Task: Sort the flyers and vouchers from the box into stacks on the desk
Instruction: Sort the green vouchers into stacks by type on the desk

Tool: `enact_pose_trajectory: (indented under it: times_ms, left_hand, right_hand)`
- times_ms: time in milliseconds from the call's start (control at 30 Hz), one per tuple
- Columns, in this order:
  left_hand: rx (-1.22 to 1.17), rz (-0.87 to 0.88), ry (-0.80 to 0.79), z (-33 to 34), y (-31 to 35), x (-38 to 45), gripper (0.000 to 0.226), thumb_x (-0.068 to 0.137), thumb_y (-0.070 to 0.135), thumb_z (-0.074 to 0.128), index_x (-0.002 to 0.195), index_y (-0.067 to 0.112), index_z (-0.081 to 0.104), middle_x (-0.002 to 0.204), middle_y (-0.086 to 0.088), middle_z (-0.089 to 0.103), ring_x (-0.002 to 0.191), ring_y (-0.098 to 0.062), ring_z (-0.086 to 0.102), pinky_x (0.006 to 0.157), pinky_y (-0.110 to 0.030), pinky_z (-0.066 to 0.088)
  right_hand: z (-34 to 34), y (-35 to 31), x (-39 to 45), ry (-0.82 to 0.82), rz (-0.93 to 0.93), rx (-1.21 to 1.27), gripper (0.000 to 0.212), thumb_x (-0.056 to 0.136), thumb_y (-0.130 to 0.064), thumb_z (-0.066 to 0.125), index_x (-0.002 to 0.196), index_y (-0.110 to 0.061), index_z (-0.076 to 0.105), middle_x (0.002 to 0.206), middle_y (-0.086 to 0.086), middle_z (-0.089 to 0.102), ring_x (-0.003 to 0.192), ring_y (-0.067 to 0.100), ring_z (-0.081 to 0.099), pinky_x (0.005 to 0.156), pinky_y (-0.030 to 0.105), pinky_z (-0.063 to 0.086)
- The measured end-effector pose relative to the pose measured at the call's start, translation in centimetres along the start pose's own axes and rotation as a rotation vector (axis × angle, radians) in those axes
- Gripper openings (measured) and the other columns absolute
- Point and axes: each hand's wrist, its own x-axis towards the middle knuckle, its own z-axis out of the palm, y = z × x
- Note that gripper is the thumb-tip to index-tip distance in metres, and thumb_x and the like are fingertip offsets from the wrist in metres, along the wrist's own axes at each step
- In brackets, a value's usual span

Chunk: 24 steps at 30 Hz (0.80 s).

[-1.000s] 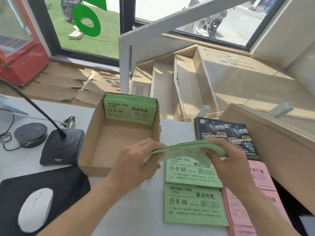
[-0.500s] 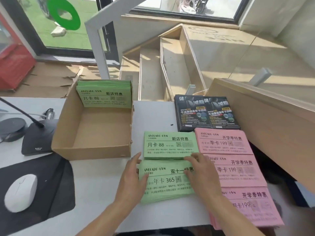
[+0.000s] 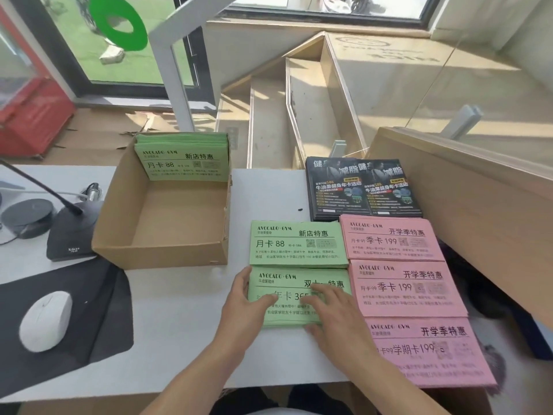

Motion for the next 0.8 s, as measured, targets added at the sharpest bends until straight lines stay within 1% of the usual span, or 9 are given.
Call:
enact_pose_trajectory:
  times_ms: [133,200,267,367,433,533,667,733,800]
  left_hand:
    - [0.025,0.011,0.068,0.5,0.5,-0.3,0.067,0.09,0.015,0.072,0.141,0.042,0.038,0.137,0.022,0.045,0.115,0.0,0.053,0.085,-0.021,0.041]
    - [0.025,0.016,0.051,0.4,-0.1,-0.2,0.064,0.089,0.016,0.073,0.138,0.042,0.041,0.14,0.02,0.049,0.116,0.003,0.053,0.086,-0.018,0.041]
    - [0.063,0.031,0.024,0.2,-0.4,-0.1,0.059,0.088,0.017,0.075,0.134,0.041,0.046,0.139,0.018,0.052,0.115,0.011,0.05,0.086,-0.012,0.04]
    - [0.124,0.099,0.089,0.0,-0.2,-0.3,0.052,0.089,0.02,0.074,0.126,0.046,0.048,0.142,0.026,0.037,0.129,0.0,0.038,0.11,-0.025,0.034]
    - [0.17,0.184,0.123,0.0,0.3,-1.0,0.048,0.089,0.016,0.073,0.121,0.045,0.053,0.145,0.031,0.033,0.134,0.003,0.035,0.115,-0.026,0.029]
    - [0.207,0.383,0.158,-0.4,1.5,-2.2,0.046,0.089,0.008,0.071,0.118,0.042,0.06,0.143,0.035,0.042,0.135,0.014,0.036,0.11,-0.011,0.03]
    - [0.191,0.649,0.301,-3.7,5.1,-1.3,0.04,0.088,0.001,0.071,0.114,0.031,0.066,0.136,0.023,0.057,0.131,0.0,0.051,0.101,-0.009,0.038]
    - [0.191,0.747,0.374,-6.3,7.2,0.6,0.035,0.088,0.0,0.071,0.114,0.024,0.067,0.133,0.017,0.06,0.128,-0.007,0.054,0.098,-0.01,0.041]
    - [0.256,0.793,0.436,-9.0,9.0,3.2,0.034,0.089,0.002,0.069,0.117,0.021,0.066,0.134,0.013,0.058,0.129,-0.008,0.053,0.104,-0.018,0.04]
  right_hand:
    - [-0.5,-0.2,0.1,-0.028,-0.01,0.015,0.048,0.091,-0.042,0.064,0.137,-0.037,0.051,0.15,-0.012,0.038,0.141,0.013,0.03,0.119,0.032,0.019]
    - [-0.7,-0.3,0.2,-0.002,-0.009,0.022,0.048,0.093,-0.051,0.057,0.138,-0.039,0.048,0.15,-0.015,0.034,0.141,0.011,0.028,0.119,0.031,0.019]
    - [-0.8,-0.6,0.4,0.014,-0.003,0.019,0.044,0.094,-0.055,0.055,0.134,-0.039,0.051,0.145,-0.015,0.038,0.136,0.011,0.034,0.114,0.031,0.028]
    - [-0.6,-1.0,0.9,0.139,0.005,0.015,0.041,0.087,-0.046,0.07,0.125,-0.032,0.062,0.133,-0.009,0.053,0.123,0.016,0.049,0.102,0.036,0.047]
    - [-0.8,-1.7,1.5,0.131,-0.014,-0.005,0.041,0.086,-0.044,0.072,0.123,-0.031,0.063,0.127,-0.01,0.057,0.116,0.015,0.054,0.095,0.035,0.051]
    - [-2.0,-2.9,3.1,0.035,-0.033,-0.034,0.036,0.095,-0.048,0.058,0.128,-0.035,0.06,0.123,-0.016,0.056,0.116,0.012,0.056,0.094,0.031,0.047]
    - [-5.0,-6.6,7.2,0.174,-0.129,0.078,0.029,0.096,-0.043,0.059,0.124,-0.037,0.063,0.116,-0.021,0.061,0.108,0.006,0.059,0.088,0.027,0.049]
    - [-6.3,-8.9,10.4,0.238,-0.178,0.168,0.032,0.096,-0.037,0.061,0.128,-0.035,0.063,0.121,-0.02,0.061,0.112,0.005,0.055,0.092,0.026,0.047]
    - [-6.9,-11.3,14.1,0.265,-0.197,0.226,0.038,0.098,-0.033,0.061,0.136,-0.032,0.059,0.13,-0.018,0.059,0.119,0.005,0.05,0.099,0.023,0.041]
